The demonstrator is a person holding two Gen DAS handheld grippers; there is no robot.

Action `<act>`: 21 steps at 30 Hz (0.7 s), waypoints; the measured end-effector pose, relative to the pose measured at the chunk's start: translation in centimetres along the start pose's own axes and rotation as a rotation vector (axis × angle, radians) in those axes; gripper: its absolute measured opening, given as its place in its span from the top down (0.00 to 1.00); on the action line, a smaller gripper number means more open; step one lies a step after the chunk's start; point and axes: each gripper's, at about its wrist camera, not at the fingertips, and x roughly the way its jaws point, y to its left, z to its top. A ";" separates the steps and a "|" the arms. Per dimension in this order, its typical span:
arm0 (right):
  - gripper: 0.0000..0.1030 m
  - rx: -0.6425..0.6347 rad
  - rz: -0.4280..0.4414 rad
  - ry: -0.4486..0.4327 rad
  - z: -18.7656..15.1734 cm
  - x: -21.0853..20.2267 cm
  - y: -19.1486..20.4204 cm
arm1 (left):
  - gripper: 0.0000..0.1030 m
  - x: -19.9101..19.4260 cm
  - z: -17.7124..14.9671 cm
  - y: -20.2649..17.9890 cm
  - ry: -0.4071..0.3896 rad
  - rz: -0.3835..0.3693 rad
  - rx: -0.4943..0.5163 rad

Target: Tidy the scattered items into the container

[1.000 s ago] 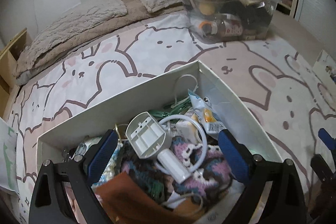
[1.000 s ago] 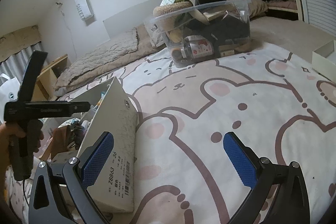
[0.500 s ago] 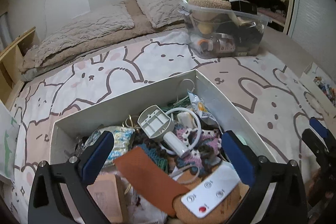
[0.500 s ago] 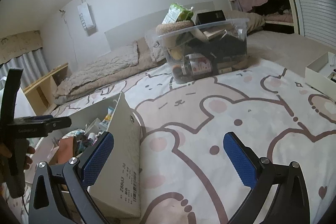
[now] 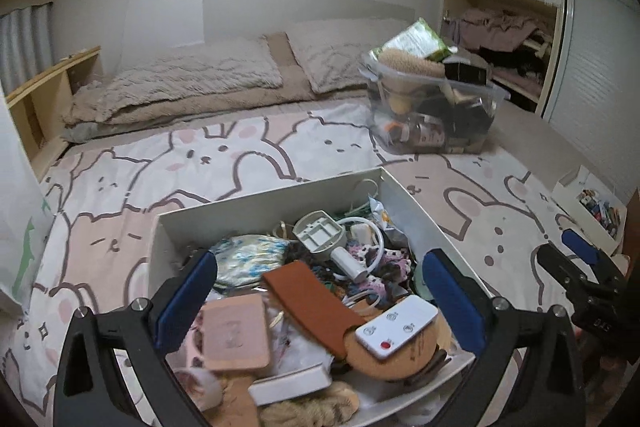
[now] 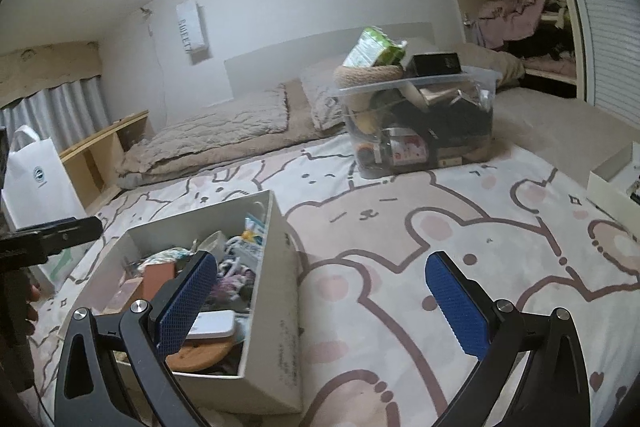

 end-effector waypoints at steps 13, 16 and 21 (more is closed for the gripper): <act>0.00 -0.132 0.089 -0.042 1.5 -5.2 5.9 | 0.00 -8.0 -3.2 2.1 -0.112 0.076 -0.051; 0.00 -0.159 0.108 -0.051 1.4 -6.8 7.1 | 0.00 -9.8 -4.1 2.3 -0.140 0.083 -0.064; 0.00 -0.198 0.127 -0.066 0.7 -9.5 8.7 | 0.00 -12.7 -5.7 2.1 -0.166 0.061 -0.072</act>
